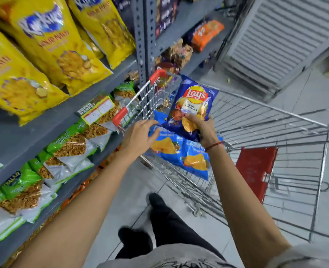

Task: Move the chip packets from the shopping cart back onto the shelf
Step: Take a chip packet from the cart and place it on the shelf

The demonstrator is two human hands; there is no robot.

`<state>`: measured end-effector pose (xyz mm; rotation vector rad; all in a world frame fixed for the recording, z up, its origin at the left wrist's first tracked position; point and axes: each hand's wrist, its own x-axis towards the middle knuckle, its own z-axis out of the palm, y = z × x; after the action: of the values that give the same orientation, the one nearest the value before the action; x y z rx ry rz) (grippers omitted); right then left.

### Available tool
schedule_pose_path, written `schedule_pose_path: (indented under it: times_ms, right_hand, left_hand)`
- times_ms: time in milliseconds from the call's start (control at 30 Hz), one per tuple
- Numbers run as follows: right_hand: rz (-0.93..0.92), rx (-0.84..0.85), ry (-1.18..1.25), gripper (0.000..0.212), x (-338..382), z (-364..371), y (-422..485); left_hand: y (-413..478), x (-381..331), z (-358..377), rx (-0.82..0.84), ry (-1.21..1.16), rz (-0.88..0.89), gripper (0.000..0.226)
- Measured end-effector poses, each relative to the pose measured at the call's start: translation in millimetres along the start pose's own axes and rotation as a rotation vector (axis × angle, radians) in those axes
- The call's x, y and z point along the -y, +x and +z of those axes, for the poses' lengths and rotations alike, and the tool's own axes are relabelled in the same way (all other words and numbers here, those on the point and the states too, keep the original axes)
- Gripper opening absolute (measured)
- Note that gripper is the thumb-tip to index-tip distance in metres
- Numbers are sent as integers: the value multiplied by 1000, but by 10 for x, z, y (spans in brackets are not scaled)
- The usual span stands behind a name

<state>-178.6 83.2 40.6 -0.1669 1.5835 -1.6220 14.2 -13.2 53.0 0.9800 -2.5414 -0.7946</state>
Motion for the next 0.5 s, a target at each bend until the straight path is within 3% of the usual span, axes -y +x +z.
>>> schedule_pose_path:
  times_ms: [133,267,500]
  right_hand:
    - [-187,78,-62,73,660,441,-268]
    - [-408,203,-25,45,1308,1044,-632]
    - [-667,631,104,36,2062,2337,-1666]
  left_hand:
    - [22,-96,-713,-225,8,-9,42]
    - [-228,-180,-1644,-531,39,-4,36]
    - [-1245,-404,-3333,-1050,276,49,25]
